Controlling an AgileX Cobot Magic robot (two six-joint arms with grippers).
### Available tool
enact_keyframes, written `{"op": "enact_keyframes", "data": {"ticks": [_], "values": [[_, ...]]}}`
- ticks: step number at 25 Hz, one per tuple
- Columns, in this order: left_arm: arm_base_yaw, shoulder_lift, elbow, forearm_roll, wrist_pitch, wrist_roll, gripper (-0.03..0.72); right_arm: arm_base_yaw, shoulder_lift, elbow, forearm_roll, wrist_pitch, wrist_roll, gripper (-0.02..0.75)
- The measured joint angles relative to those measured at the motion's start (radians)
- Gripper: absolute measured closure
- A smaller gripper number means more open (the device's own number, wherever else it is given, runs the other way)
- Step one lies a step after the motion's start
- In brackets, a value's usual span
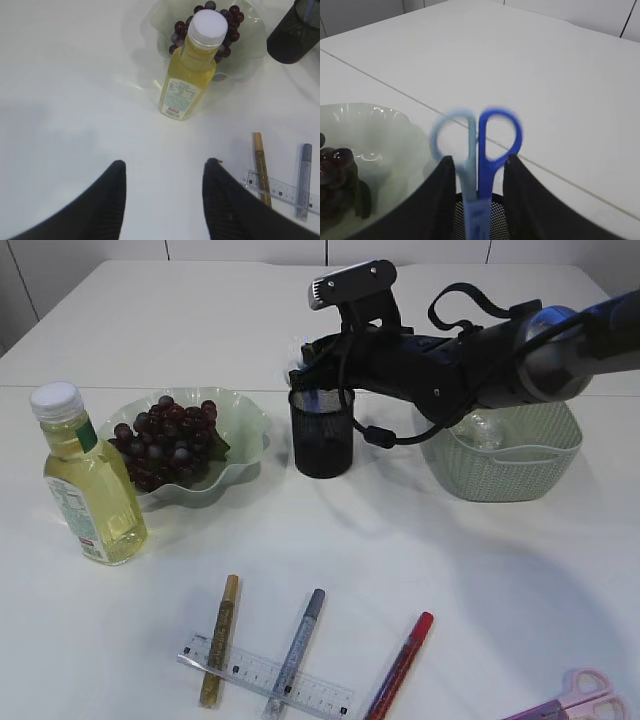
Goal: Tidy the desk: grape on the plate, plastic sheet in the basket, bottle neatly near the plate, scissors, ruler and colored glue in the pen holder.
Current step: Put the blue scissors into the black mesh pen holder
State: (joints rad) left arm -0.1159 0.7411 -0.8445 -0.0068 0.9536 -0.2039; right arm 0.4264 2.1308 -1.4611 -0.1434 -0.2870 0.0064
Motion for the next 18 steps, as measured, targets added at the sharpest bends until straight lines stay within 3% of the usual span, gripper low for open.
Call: {"op": "enact_keyframes", "data": {"ticks": [18], "values": [[0.000,0.000,0.000,0.007,0.000,0.000,0.326,0.000,-0.083,-0.010,0.001,0.137,0.001,0.444]]}}
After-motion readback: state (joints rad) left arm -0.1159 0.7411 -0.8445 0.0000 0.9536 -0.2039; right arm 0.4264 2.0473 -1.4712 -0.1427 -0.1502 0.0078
